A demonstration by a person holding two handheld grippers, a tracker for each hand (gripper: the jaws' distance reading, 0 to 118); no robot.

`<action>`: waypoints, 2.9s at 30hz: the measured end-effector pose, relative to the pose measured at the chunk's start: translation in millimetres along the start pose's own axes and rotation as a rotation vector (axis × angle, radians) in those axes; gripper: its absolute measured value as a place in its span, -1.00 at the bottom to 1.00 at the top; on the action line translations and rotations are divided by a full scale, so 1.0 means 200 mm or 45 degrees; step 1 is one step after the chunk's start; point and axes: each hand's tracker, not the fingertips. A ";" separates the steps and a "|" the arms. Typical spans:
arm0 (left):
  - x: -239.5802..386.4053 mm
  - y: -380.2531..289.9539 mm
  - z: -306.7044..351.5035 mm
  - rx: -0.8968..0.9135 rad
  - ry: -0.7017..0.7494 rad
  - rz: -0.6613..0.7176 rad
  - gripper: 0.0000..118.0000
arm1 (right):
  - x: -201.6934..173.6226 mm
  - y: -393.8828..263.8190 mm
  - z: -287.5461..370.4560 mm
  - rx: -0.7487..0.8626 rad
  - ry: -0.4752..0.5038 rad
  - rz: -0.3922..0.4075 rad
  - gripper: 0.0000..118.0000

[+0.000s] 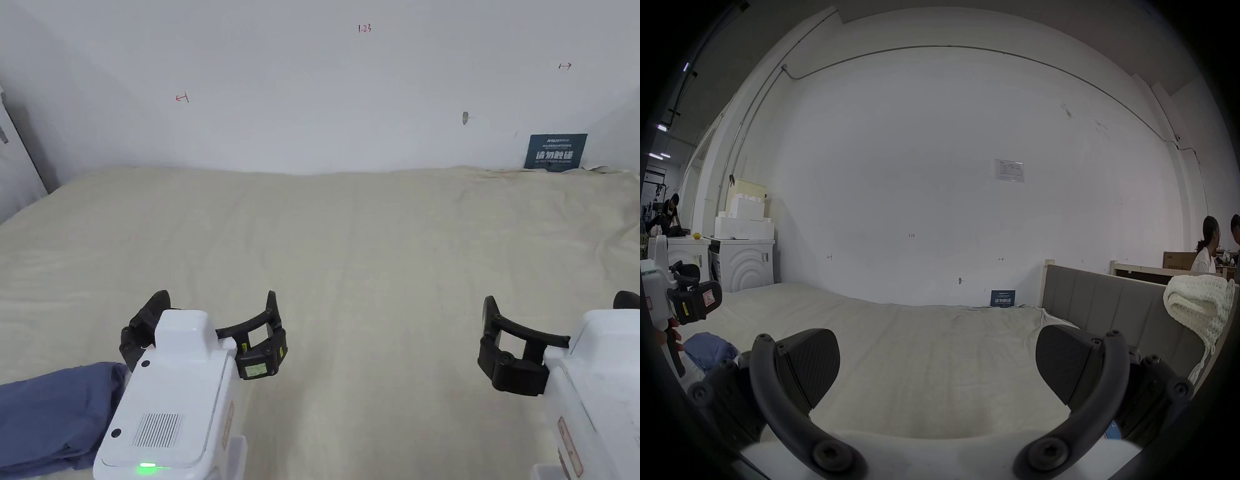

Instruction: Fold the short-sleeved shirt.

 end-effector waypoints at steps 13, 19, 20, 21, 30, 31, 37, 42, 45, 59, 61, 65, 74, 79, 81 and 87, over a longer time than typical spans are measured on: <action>0.00 0.00 0.01 -0.004 0.002 0.007 1.00 | 0.01 0.00 0.01 0.003 -0.016 -0.003 1.00; 0.00 0.00 0.01 -0.001 -0.002 0.001 1.00 | 0.01 0.01 0.02 -0.009 -0.018 -0.031 1.00; 0.00 0.00 0.01 0.000 -0.001 0.002 1.00 | 0.01 0.01 0.02 -0.009 -0.020 -0.040 1.00; 0.00 0.00 0.01 0.000 -0.001 0.003 1.00 | 0.00 0.02 0.02 -0.012 -0.025 -0.046 1.00; 0.01 0.02 0.02 -0.016 -0.016 0.011 1.00 | 0.00 0.10 -0.01 -0.228 -0.085 -0.185 1.00; 0.01 0.02 0.02 -0.023 -0.018 0.018 1.00 | 0.00 0.11 -0.01 -0.272 -0.122 -0.193 1.00; 0.01 0.02 0.03 -0.044 -0.024 0.035 1.00 | 0.00 0.14 -0.05 -0.574 -0.211 -0.257 1.00; 0.01 0.02 0.03 -0.043 -0.023 0.034 1.00 | 0.00 0.14 -0.08 -0.708 -0.246 -0.339 1.00; 0.01 0.03 0.03 -0.038 -0.024 0.039 1.00 | -0.02 0.13 -0.08 -0.673 -0.261 -0.286 1.00; 0.02 0.04 0.02 -0.032 -0.027 0.042 1.00 | -0.04 0.13 -0.06 -0.541 -0.193 -0.209 1.00; 0.02 0.04 0.02 -0.029 -0.028 0.044 1.00 | -0.03 0.12 -0.05 -0.470 -0.143 -0.199 1.00; 0.01 0.04 0.02 -0.023 -0.024 0.040 1.00 | -0.02 0.08 -0.02 -0.288 -0.156 -0.139 1.00; 0.02 0.05 0.03 -0.009 -0.016 0.039 1.00 | 0.01 -0.01 0.00 -0.073 -0.134 -0.051 1.00; 0.01 0.05 0.02 -0.007 -0.017 0.039 1.00 | 0.01 -0.02 0.01 -0.058 -0.134 -0.027 1.00; 0.01 0.05 0.02 -0.006 -0.017 0.040 1.00 | 0.00 -0.02 0.01 -0.052 -0.132 -0.026 1.00; 0.01 0.05 0.03 -0.002 -0.016 0.038 1.00 | -0.01 -0.02 0.01 -0.043 -0.122 -0.008 1.00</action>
